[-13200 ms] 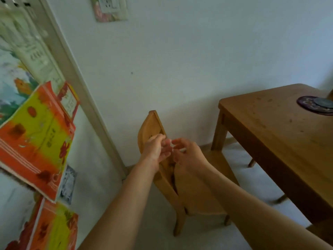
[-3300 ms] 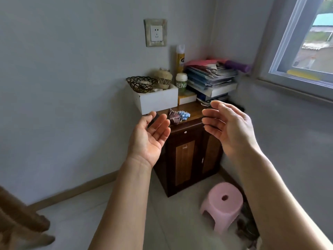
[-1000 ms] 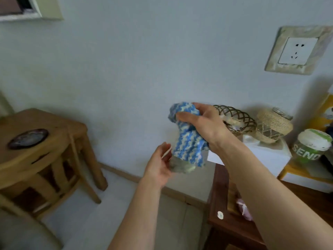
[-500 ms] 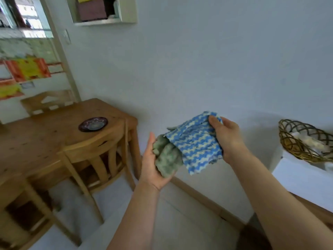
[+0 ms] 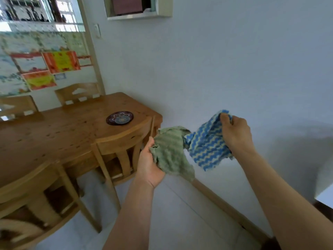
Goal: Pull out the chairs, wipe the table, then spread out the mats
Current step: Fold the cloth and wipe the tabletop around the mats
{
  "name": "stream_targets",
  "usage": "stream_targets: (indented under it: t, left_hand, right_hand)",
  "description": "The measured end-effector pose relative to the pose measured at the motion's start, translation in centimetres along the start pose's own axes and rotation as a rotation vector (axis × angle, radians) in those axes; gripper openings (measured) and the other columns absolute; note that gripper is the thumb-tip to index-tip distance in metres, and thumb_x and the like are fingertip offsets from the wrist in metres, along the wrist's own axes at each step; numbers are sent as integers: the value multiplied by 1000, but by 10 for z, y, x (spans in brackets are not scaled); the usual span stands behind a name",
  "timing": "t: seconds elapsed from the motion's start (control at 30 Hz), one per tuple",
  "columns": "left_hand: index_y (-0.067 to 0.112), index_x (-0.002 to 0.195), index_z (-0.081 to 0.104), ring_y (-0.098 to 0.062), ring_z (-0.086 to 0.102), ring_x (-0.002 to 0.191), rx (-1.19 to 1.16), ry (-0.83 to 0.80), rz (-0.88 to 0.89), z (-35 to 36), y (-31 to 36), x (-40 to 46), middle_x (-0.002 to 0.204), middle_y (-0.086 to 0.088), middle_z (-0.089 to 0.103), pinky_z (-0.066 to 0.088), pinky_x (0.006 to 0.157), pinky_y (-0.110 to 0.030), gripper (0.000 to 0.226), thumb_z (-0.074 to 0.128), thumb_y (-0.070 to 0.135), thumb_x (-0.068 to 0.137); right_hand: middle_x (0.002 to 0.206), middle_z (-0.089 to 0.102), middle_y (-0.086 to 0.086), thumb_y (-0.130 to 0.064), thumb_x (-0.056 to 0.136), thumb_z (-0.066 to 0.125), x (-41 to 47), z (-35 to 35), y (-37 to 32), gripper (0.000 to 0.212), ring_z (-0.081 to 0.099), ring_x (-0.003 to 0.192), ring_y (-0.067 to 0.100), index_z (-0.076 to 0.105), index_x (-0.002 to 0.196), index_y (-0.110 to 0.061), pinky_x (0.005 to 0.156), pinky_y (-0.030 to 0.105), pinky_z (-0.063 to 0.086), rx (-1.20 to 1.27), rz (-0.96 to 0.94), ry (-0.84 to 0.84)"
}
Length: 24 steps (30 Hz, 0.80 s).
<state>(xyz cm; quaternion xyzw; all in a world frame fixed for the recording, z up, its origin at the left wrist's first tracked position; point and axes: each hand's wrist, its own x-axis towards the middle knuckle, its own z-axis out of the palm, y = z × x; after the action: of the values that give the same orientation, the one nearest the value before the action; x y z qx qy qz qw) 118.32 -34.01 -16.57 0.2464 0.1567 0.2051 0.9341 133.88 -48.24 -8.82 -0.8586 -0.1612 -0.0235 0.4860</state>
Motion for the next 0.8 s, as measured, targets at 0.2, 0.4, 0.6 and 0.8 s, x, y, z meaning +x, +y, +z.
stream_targets:
  t: [0.2,0.4,0.6,0.8]
  left_hand:
    - [4,135,54,-38,55,123,-27,111,-11,-41,22,-8,130,-22,61,43,102,-51,59,33,48,101]
    - [8,139,50,-37,58,121,-140,74,-11,-69,37,-17,134,-21,58,46,100,-50,73,29,63,96]
    - [8,133,58,-43,67,103,-270,49,132,-74,69,-15,126,-24,62,57,77,-56,94,33,81,80]
    - [8,135,52,-42,66,105,-163,68,88,-85,102,3,124,-25,63,54,86,-54,61,42,52,93]
  right_hand:
    - [70,49,14,-28,93,56,-17,42,-45,35,48,66,22,50,71,-1,62,34,43,248,14,-239]
    - [91,73,13,-32,100,51,-43,92,-104,29,72,74,22,65,107,-7,57,30,59,887,263,-703]
    - [101,73,17,-17,99,54,-65,159,-83,20,73,78,24,62,114,-8,64,35,60,688,295,-753]
    - [85,74,7,-20,92,65,-39,200,-70,6,71,70,19,67,93,-14,60,29,57,478,217,-677]
